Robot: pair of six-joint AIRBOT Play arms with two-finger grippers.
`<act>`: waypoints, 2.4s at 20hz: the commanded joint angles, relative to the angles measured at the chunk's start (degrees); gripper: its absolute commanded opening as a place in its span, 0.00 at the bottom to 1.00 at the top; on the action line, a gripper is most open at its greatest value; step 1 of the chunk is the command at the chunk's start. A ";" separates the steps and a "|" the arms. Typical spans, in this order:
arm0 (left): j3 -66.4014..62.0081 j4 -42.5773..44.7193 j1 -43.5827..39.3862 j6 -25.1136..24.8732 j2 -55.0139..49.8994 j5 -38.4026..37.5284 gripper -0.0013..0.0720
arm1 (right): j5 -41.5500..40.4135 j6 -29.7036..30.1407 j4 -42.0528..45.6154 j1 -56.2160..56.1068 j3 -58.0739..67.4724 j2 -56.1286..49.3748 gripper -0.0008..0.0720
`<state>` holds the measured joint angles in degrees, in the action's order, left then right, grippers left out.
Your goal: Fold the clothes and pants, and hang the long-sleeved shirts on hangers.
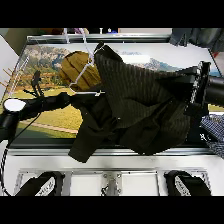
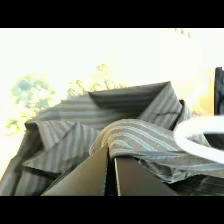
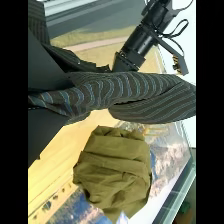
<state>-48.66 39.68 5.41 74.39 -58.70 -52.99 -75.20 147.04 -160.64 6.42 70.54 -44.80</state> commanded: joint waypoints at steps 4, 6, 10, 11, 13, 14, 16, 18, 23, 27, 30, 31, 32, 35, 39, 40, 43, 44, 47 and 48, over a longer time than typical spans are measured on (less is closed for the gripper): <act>-6.71 1.36 -0.87 0.07 -6.21 -6.82 0.04 | 0.26 -0.04 0.26 0.02 0.04 0.13 0.03; -8.98 1.25 -3.45 -0.46 -9.60 -7.19 0.04 | 0.68 -0.09 0.00 0.02 0.04 0.13 0.03; -13.88 1.25 -3.89 -0.37 -13.97 -7.56 0.04 | -0.57 -0.13 2.08 0.04 0.04 0.15 0.03; -15.54 1.27 -3.10 -0.37 -14.27 -8.02 0.04 | -1.38 -0.46 3.34 0.04 0.04 0.13 0.03; -18.58 1.42 -1.22 -0.39 -14.23 -8.39 0.04 | -2.64 -1.18 4.42 0.04 0.04 0.13 0.03; -19.85 1.68 -0.22 -0.39 -14.23 -8.63 0.04 | -2.62 -1.18 4.79 0.02 0.04 0.15 0.03; -21.88 3.48 1.25 -0.39 -14.23 -10.54 0.04 | -2.62 -1.20 7.13 0.04 0.04 0.22 0.03; -24.00 5.68 2.47 -0.37 -14.23 -13.35 0.04 | -2.60 -1.99 11.61 0.04 0.04 0.42 0.03; -34.29 6.14 5.05 1.11 -14.21 -20.17 0.04 | -2.60 -2.49 14.03 0.02 0.04 0.57 0.03; -42.40 5.81 1.86 1.09 -11.65 -23.37 0.04 | -2.40 -2.43 8.92 -0.31 0.02 0.44 0.03; -43.04 7.23 -1.38 1.14 -6.45 -22.86 0.04 | -0.24 -2.71 8.24 -0.55 0.02 0.48 0.03; -42.05 9.31 -2.05 1.64 -4.35 -22.64 0.04 | 1.22 -4.15 8.17 -0.55 0.02 0.50 0.03; -40.22 11.76 -2.89 3.02 -1.86 -21.99 0.04 | 3.15 -5.46 7.87 -0.55 0.02 0.48 0.03; -32.83 16.17 -5.29 6.38 5.46 -19.67 0.04 | 9.64 -6.12 5.77 -0.55 0.00 0.48 0.03; -22.53 16.11 -12.76 11.23 14.58 -11.15 0.04 | 13.03 -6.14 5.55 -0.57 -0.09 0.48 0.03; -20.50 16.11 -15.76 12.41 16.33 -8.11 0.04 | 13.79 -6.14 5.22 -0.59 -0.09 0.48 0.03; -14.73 16.24 -26.62 16.59 19.78 -0.09 0.04 | 16.85 -6.12 4.90 -2.08 -0.09 0.48 0.03; -12.96 16.24 -30.27 17.75 20.22 2.27 0.04 | 17.92 -6.08 4.92 -3.17 -0.09 0.48 0.03; -9.31 16.33 -39.36 18.73 18.18 7.45 0.04 | 21.64 -6.08 4.76 -6.49 -0.09 0.50 0.03; -8.96 16.35 -41.00 18.73 16.50 7.69 0.04 | 22.49 -6.08 4.74 -7.13 -0.09 0.50 0.03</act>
<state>-60.66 55.77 -28.36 91.29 -40.66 -50.59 -56.80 140.94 -155.68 1.50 70.48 -44.31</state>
